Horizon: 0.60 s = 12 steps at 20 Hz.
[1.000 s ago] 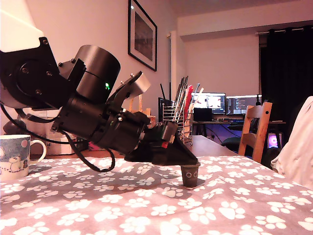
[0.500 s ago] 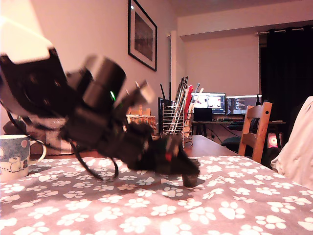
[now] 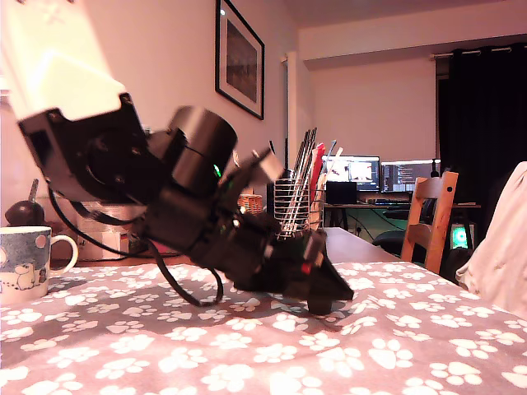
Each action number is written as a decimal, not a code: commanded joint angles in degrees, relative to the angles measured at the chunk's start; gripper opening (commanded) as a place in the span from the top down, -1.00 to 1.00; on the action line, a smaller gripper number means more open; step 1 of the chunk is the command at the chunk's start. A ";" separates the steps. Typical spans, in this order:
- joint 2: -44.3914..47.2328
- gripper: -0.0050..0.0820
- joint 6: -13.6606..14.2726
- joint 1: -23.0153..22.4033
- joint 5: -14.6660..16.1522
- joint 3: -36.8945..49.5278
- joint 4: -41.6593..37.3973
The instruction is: Pick up the coffee capsules on the table and drop them inside the coffee cup
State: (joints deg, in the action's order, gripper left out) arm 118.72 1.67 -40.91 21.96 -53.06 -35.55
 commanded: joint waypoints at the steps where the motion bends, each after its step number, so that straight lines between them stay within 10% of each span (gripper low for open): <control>1: 1.73 -0.50 -0.13 -0.37 -0.31 0.33 0.04; 7: 1.70 0.39 -0.09 -0.42 -0.55 0.33 0.85; 12: 1.18 0.43 -0.13 -0.35 -0.33 0.33 0.98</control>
State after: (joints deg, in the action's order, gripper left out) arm 118.98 1.67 -40.95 21.21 -53.15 -34.81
